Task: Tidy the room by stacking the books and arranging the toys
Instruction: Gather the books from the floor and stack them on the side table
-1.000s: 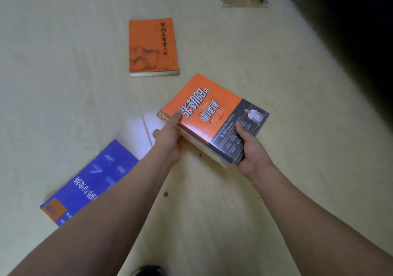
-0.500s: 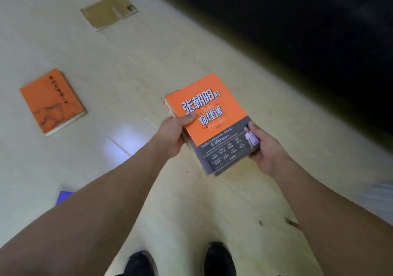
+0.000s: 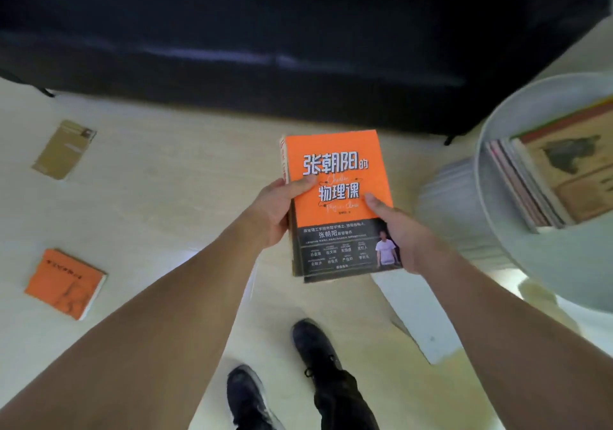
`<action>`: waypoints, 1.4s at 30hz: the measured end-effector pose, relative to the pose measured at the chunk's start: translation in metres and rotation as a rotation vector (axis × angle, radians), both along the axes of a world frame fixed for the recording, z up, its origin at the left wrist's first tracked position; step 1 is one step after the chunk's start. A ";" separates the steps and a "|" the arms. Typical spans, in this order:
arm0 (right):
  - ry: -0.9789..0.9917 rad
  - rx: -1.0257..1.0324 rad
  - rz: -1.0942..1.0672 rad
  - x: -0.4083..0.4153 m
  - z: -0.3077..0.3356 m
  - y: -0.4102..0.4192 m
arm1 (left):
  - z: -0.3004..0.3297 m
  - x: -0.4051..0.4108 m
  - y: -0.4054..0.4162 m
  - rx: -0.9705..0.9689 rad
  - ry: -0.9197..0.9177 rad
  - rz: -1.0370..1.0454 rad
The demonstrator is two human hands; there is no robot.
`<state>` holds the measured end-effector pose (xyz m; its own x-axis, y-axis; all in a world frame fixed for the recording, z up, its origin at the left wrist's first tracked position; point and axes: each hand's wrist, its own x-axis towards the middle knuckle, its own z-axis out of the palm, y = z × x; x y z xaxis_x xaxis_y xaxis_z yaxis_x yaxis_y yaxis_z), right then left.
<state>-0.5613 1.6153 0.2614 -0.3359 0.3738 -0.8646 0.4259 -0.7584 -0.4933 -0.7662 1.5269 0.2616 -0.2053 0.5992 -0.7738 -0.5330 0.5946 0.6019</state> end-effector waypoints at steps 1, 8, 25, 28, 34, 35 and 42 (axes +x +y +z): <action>0.023 -0.013 -0.073 0.018 0.012 0.003 | 0.012 0.022 0.010 -0.007 0.001 -0.027; 0.122 0.046 -0.524 0.148 0.092 0.028 | 0.097 0.155 0.096 -0.041 0.040 -0.315; 0.085 0.190 -1.128 0.247 0.060 0.172 | 0.090 0.293 0.352 0.046 0.232 -0.914; 0.022 0.157 -1.220 0.253 0.044 0.175 | 0.067 0.311 0.369 0.077 0.318 -1.025; -0.143 0.219 -1.237 0.256 0.016 0.178 | 0.036 0.322 0.379 0.141 0.454 -1.118; -0.172 0.238 -1.226 0.252 0.013 0.177 | 0.035 0.318 0.377 0.145 0.463 -1.120; -0.411 0.166 -1.033 0.245 0.010 0.188 | 0.042 0.323 0.372 0.133 0.906 -1.303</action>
<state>-0.3161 1.8028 0.2711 0.5006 0.4285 -0.7522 -0.2155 -0.7798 -0.5877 -0.4432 1.8991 0.3034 0.1362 0.7757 -0.6162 0.8232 0.2574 0.5060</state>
